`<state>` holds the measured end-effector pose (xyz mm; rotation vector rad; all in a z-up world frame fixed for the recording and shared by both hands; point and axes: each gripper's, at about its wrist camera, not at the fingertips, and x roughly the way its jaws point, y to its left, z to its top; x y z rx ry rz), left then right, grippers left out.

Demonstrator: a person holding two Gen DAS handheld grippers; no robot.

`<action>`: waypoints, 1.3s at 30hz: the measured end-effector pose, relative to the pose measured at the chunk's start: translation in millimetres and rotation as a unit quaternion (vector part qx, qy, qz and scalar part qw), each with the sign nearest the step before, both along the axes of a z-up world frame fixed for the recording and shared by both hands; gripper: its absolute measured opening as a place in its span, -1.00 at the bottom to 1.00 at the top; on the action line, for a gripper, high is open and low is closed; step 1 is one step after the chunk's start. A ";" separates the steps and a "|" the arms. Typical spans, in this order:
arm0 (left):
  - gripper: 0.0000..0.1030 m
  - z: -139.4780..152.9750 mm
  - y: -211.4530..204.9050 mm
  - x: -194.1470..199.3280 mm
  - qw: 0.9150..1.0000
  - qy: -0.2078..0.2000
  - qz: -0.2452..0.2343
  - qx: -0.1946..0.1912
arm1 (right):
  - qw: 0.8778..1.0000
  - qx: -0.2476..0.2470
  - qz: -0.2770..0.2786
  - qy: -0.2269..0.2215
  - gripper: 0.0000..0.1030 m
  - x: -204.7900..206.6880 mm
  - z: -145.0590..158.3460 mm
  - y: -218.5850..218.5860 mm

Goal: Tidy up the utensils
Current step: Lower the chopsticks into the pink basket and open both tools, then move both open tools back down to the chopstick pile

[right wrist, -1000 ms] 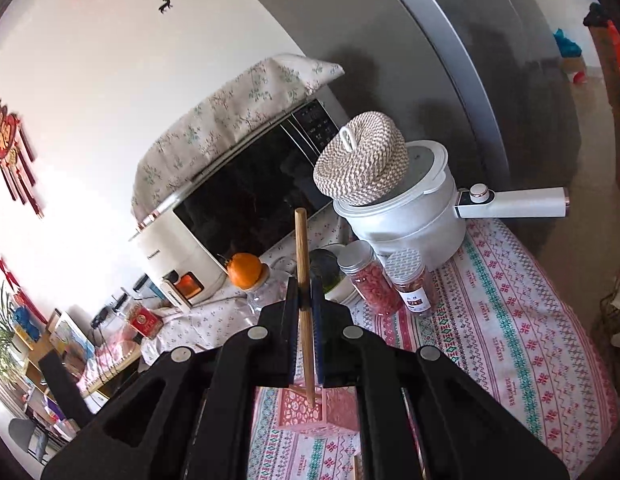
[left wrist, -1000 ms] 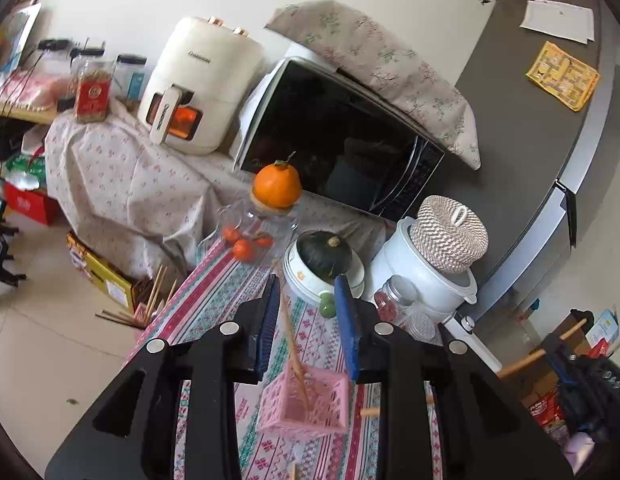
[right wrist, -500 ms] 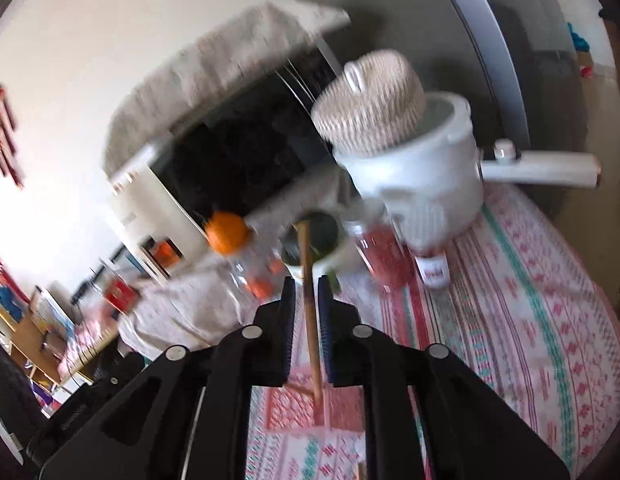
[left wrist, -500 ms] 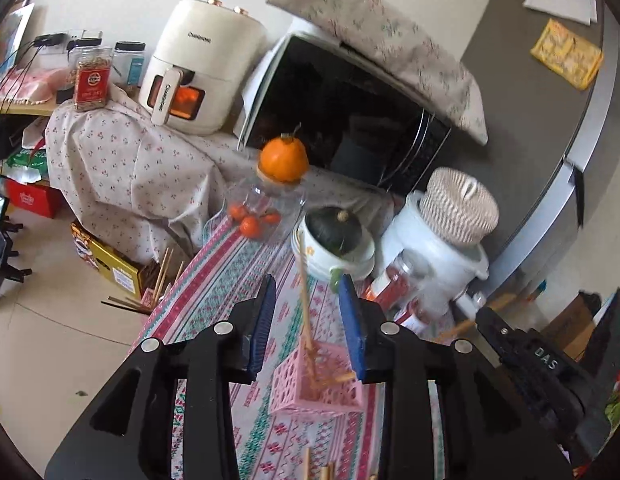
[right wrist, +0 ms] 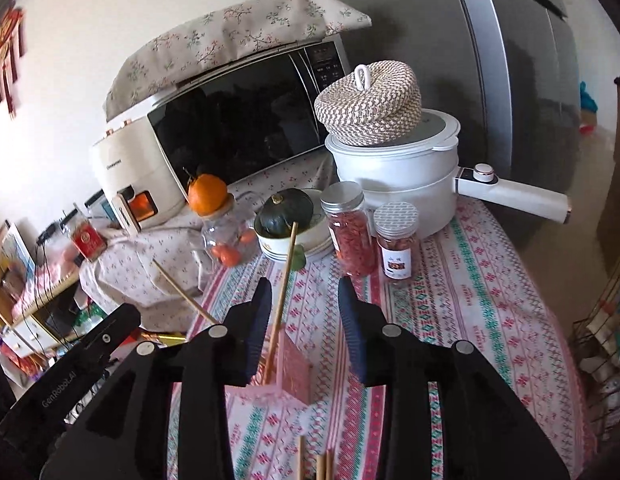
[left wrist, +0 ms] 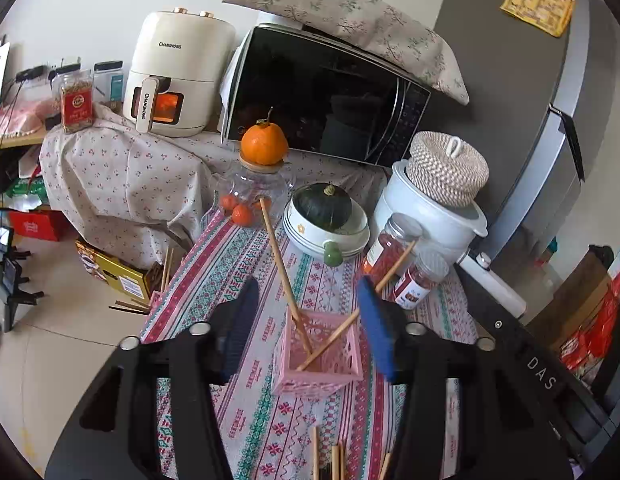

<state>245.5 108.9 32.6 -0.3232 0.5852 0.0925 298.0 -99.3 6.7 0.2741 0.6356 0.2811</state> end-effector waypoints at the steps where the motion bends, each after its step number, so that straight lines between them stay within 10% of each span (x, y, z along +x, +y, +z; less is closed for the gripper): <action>1: 0.04 -1.1 -2.5 -2.0 1.000 0.000 -0.001 0.004 | 1.000 -0.004 -0.001 -0.001 -0.03 -3.4 -0.4 -0.4; 22: 0.85 -34.2 -15.5 -63.0 1.000 0.021 0.006 0.011 | 0.992 -0.105 -0.067 0.028 0.65 -70.8 -38.7 -22.9; 39: 0.86 -95.3 -41.2 -51.2 0.986 0.159 -0.055 0.005 | 0.976 -0.105 -0.058 0.184 0.87 -91.2 -106.0 -79.5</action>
